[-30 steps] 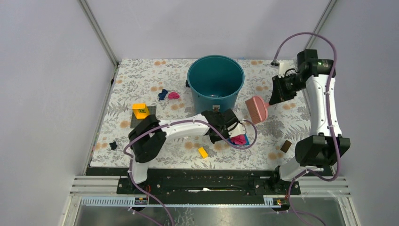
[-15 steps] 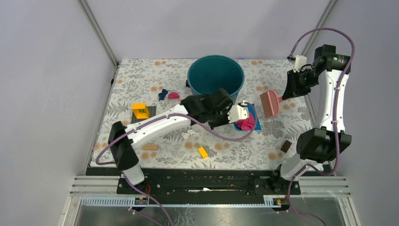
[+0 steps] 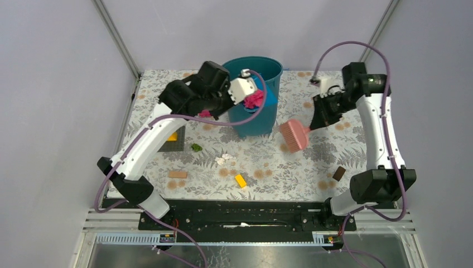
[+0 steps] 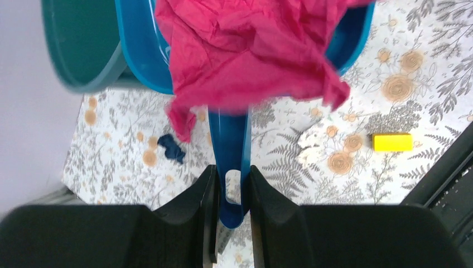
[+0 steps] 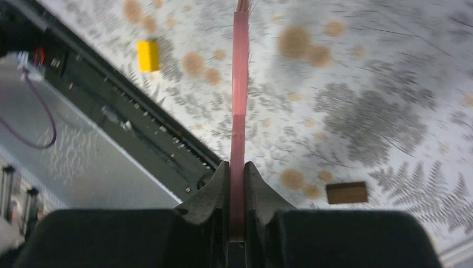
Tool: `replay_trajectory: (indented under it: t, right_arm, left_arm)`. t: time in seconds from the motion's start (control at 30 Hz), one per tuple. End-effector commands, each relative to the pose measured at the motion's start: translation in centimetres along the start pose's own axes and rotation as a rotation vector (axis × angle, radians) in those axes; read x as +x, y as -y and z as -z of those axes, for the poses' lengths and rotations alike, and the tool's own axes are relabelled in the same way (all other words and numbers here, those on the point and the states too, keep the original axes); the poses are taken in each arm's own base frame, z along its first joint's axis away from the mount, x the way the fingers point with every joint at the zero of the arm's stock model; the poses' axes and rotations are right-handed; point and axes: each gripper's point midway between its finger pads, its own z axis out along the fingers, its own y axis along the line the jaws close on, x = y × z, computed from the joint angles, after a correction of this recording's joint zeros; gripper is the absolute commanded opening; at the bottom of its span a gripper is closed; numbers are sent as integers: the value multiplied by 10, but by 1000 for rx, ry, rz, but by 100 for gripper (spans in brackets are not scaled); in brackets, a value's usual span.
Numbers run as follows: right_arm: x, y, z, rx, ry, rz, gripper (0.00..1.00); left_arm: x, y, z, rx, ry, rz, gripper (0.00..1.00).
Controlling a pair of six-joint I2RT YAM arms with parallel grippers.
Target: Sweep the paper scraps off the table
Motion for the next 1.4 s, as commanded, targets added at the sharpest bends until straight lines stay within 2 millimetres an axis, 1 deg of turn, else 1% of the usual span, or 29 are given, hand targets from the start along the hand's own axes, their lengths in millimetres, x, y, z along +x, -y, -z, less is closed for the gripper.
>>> replay_trajectory:
  t: [0.0, 0.07, 0.23, 0.33, 0.47, 0.6, 0.67, 0.8, 0.9, 1.03, 1.07, 1.13, 1.2, 1.27, 1.33, 1.37]
  right_arm:
    - [6, -61, -9, -132, 21, 121, 0]
    - [6, -67, -13, -153, 13, 145, 0]
    - [-3, -61, -19, -153, -6, 154, 0]
    - [-8, -61, -18, -160, 1, 171, 0]
    - [-6, -63, -17, -164, 2, 186, 0]
    - [2, -64, -17, -166, -8, 182, 0]
    - [7, -63, -18, -159, -18, 182, 0]
    - [14, -63, -18, -149, -28, 186, 0]
    - [19, -64, -16, -146, -31, 195, 0]
    - [28, -65, -16, -138, -35, 205, 0]
    - [28, -64, -17, -136, -33, 208, 0]
    - [29, -65, -18, -138, -30, 204, 0]
    - [29, -66, -17, -138, -25, 206, 0]
    - [29, -67, -15, -138, -19, 209, 0]
    - [30, -69, -12, -140, -17, 225, 0]
    - [31, -70, -9, -142, -16, 239, 0]
  left_arm:
    - [12, -24, 47, -80, 4, 56, 0]
    - [17, -22, 52, -80, 4, 55, 0]
    - [26, -14, 56, -49, -6, 79, 0]
    - [24, -15, 59, -51, 0, 70, 0]
    - [23, -17, 60, -51, -6, 62, 0]
    - [27, -29, 54, -94, -45, 45, 0]
    - [28, -40, 50, -129, -67, 20, 0]
    - [27, -66, 47, -207, -115, -99, 0]
    - [17, -92, 53, -291, -141, -237, 0]
    - [-3, -131, 59, -447, -200, -487, 0]
    - [-10, -138, 61, -490, -210, -559, 0]
    - [-29, -152, 64, -584, -188, -704, 0]
    - [-49, -162, 71, -684, -145, -838, 0]
    - [-63, -167, 76, -767, -126, -958, 0]
    - [-66, -168, 73, -792, -137, -1044, 0]
    - [-67, -168, 71, -796, -140, -1056, 0]
